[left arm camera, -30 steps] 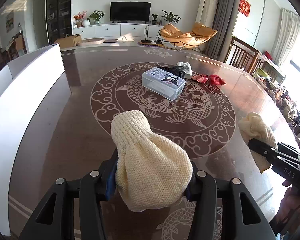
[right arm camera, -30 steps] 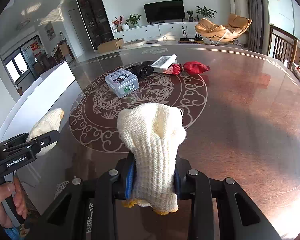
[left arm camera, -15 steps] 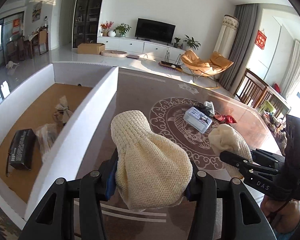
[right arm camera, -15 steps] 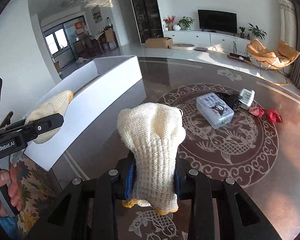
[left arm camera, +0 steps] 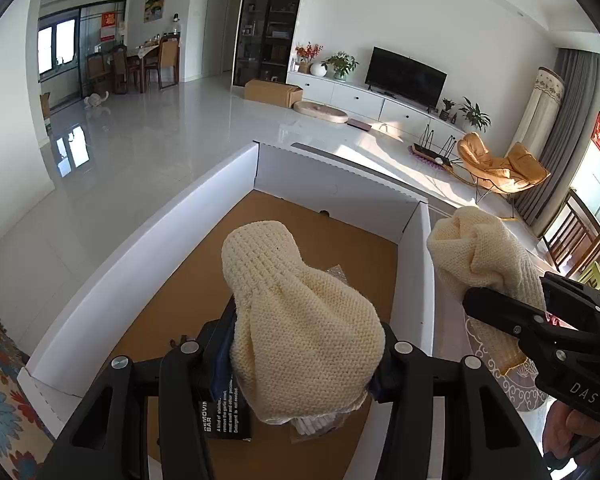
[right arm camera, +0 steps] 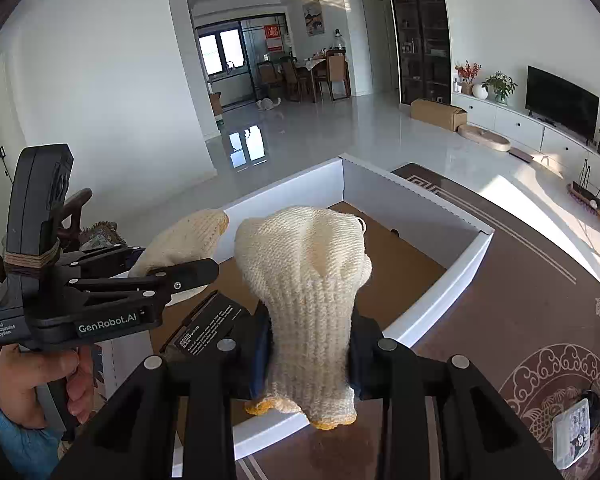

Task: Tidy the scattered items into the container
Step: 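Open both tools to drop the knitted cloths into the cardboard box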

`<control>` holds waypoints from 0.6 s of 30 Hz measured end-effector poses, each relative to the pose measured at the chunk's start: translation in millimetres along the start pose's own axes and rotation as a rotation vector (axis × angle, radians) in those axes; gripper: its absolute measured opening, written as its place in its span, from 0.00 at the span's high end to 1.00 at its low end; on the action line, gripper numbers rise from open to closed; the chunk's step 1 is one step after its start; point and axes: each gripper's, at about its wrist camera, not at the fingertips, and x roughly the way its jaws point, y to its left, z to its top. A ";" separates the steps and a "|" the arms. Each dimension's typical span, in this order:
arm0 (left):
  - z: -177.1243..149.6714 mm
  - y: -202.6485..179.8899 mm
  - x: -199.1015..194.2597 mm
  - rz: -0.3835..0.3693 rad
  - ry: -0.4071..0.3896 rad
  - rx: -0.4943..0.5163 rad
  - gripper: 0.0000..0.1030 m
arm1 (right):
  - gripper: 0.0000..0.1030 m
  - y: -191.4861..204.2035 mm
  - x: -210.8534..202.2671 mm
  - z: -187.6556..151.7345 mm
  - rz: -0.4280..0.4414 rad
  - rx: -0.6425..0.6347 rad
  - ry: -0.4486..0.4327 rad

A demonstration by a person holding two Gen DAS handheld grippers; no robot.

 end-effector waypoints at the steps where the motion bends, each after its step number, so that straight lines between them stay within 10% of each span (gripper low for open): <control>1: 3.4 4.5 11.1 0.005 0.019 -0.007 0.51 | 0.69 0.7 13.5 6.8 0.000 -0.004 0.019; 7: 8.7 13.9 65.7 0.057 0.114 -0.022 0.45 | 0.65 -10.2 68.5 27.1 -0.012 0.023 0.087; 11: 7.6 25.1 89.4 0.085 0.134 -0.075 0.13 | 0.32 -23.9 92.0 27.3 -0.002 0.057 0.142; 18: -2.1 32.1 91.5 0.110 0.129 -0.097 0.13 | 0.32 -25.9 88.4 19.9 -0.027 0.069 0.109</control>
